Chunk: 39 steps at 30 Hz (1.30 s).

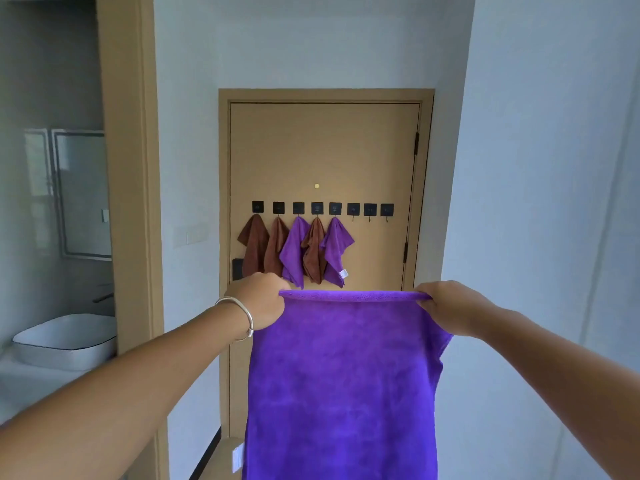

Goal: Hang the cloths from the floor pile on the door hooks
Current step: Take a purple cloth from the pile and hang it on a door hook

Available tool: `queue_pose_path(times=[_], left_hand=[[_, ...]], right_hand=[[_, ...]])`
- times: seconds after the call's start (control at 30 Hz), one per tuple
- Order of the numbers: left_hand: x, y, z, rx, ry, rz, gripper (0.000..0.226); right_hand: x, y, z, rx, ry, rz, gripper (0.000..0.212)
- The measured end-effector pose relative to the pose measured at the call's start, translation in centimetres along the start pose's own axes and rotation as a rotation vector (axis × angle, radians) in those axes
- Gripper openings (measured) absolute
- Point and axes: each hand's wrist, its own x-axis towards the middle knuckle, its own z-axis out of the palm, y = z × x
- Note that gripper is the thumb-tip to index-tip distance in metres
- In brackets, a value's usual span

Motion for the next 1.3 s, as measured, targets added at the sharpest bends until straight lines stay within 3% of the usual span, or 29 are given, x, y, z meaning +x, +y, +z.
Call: queue_pose_path(times=[0.37,0.63,0.93,1.17,1.3], left_hand=[[15.5,-5.1,7.7,-0.036,0.018,0.029,0.030],[27.8,-4.0,13.9,-0.057,0.079,0.017,0.029],[40.5,-2.2,20.4,-0.036,0.216,0.017,0.021],[49.5,-3.4,25.7,0.004,0.258,-0.036,0.053],[55.1,-4.3,28.4,0.030,0.263,-0.046,0.053]], right_hand=[[16.8,2.3,6.5,0.000,0.015,0.048,0.031],[29.9,8.5,10.7,0.074,0.164,-0.008,0.045],[44.2,15.9,12.8,0.151,0.220,-0.099,0.036],[52.0,18.6,16.1,0.139,0.318,-0.117,0.033],[56.9,19.4,18.1,0.141,0.346,-0.131,0.033]])
